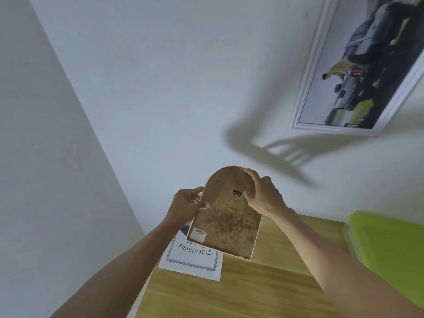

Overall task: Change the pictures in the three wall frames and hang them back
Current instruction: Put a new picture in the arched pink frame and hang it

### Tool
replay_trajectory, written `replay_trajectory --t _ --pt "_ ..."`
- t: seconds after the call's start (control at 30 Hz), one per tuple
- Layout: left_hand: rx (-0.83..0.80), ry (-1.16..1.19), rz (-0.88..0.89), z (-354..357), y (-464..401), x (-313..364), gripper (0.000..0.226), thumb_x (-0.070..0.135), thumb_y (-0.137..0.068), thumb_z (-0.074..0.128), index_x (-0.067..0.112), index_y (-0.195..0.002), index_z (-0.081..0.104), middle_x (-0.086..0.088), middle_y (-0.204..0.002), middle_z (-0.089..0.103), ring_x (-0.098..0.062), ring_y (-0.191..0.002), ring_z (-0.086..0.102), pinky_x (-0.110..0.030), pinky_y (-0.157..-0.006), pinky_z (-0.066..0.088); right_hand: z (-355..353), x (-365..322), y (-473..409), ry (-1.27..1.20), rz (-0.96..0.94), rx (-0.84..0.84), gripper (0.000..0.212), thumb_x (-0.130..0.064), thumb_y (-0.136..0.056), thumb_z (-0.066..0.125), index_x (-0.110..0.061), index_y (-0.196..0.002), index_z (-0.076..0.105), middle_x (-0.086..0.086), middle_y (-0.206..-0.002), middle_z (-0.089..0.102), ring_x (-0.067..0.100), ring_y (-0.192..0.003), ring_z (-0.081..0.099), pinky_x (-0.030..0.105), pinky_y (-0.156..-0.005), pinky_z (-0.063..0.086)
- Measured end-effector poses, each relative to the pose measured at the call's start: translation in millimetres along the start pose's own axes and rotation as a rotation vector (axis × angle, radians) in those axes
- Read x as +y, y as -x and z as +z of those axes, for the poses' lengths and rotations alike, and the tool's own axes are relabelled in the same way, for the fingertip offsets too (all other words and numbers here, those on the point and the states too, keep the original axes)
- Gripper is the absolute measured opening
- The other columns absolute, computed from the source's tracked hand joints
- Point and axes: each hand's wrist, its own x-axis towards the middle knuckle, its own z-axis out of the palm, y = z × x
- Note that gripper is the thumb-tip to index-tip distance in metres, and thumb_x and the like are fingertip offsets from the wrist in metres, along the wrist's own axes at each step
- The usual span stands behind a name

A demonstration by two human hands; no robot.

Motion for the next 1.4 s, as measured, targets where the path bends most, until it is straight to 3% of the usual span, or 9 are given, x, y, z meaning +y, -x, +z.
replay_trajectory --t 0.13,0.33,0.57,0.7,0.87,0.93,1.07,1.23,1.4 --pt "0.041 -0.052 -0.001 2.9 2.8 -1.7 0.040 0.006 -0.075 0.079 0.044 -0.084 0.073 0.021 -0.059 0.065 -0.004 -0.073 0.064 -0.020 -0.071 0.048 -2.4 -2.6 -6.4 -0.085 0.124 -0.088 0.049 -0.032 -0.082 0.048 -0.050 -0.124 0.031 0.009 -0.098 0.051 0.023 -0.067 0.056 0.034 -0.062 0.046" --pt "0.031 -0.080 -0.022 2.7 5.4 -12.1 0.039 0.015 -0.068 0.079 0.038 -0.099 0.077 -0.008 -0.077 0.069 -0.016 -0.078 0.067 -0.032 -0.076 0.053 -22.4 -8.1 -10.4 -0.143 0.218 -0.182 0.013 -0.037 -0.087 0.042 -0.038 -0.099 0.047 0.001 -0.102 0.056 0.025 -0.072 0.059 0.032 -0.060 0.052" --pt "-0.007 0.019 -0.052 3.9 7.8 -15.4 0.042 0.003 -0.068 0.082 0.027 -0.104 0.078 -0.003 -0.095 0.071 -0.013 -0.075 0.067 -0.021 -0.066 0.052 -30.1 -13.5 -11.3 -0.132 0.291 -0.215 0.041 -0.030 -0.088 0.050 -0.002 -0.116 0.062 0.022 -0.134 0.055 0.048 -0.088 0.068 0.045 -0.078 0.061" --pt "-0.039 0.046 -0.129 3.3 8.7 -17.8 0.042 0.004 -0.070 0.081 0.032 -0.101 0.076 -0.009 -0.074 0.058 -0.013 -0.064 0.060 -0.020 -0.060 0.049 -22.5 -5.9 -9.6 -0.181 0.318 -0.269 0.026 -0.036 -0.085 0.052 -0.019 -0.099 0.064 0.004 -0.123 0.057 0.041 -0.098 0.065 0.043 -0.085 0.058" --pt "-0.058 0.113 -0.213 4.9 11.3 -20.0 0.042 -0.002 -0.075 0.076 0.033 -0.097 0.073 0.011 -0.051 0.052 -0.008 -0.055 0.057 -0.020 -0.055 0.044 -17.4 10.8 -10.5 -0.223 0.364 -0.263 0.028 -0.038 -0.081 0.057 -0.010 -0.086 0.056 0.004 -0.087 0.055 0.028 -0.076 0.062 0.034 -0.075 0.053" --pt "-0.037 0.161 -0.251 3.3 12.4 -22.0 0.041 -0.003 -0.077 0.076 0.028 -0.102 0.073 0.011 -0.056 0.064 -0.007 -0.057 0.065 -0.025 -0.058 0.049 -16.4 19.8 -10.8 -0.322 0.379 -0.280 0.032 -0.038 -0.076 0.059 -0.006 -0.083 0.057 0.006 -0.077 0.053 0.024 -0.068 0.056 0.036 -0.070 0.052" --pt "0.044 0.318 -0.345 3.6 10.0 -25.5 0.035 -0.002 -0.078 0.076 0.025 -0.100 0.073 0.003 -0.068 0.070 -0.012 -0.063 0.071 -0.026 -0.054 0.055 0.8 40.7 -6.8 -0.569 0.415 -0.313 0.041 -0.042 -0.070 0.070 -0.013 -0.100 0.070 -0.001 -0.093 0.067 0.017 -0.086 0.065 0.038 -0.084 0.059" --pt "0.083 0.387 -0.390 8.0 9.2 -30.2 0.034 -0.002 -0.079 0.076 0.021 -0.103 0.072 0.004 -0.074 0.076 -0.015 -0.067 0.071 -0.029 -0.052 0.055 30.6 54.0 20.9 -0.712 0.376 -0.232 0.019 -0.023 -0.083 0.076 -0.016 -0.100 0.073 -0.004 -0.101 0.076 0.012 -0.094 0.070 0.031 -0.082 0.055" --pt "-0.054 0.276 -0.389 6.1 7.9 -39.5 0.049 0.002 -0.084 0.072 0.023 -0.127 0.064 -0.003 -0.100 0.075 -0.024 -0.091 0.071 -0.035 -0.063 0.057 54.1 71.9 30.8 -0.774 0.465 -0.095 0.007 -0.014 -0.089 0.070 -0.015 -0.093 0.075 0.000 -0.098 0.077 0.020 -0.099 0.070 0.041 -0.096 0.054"
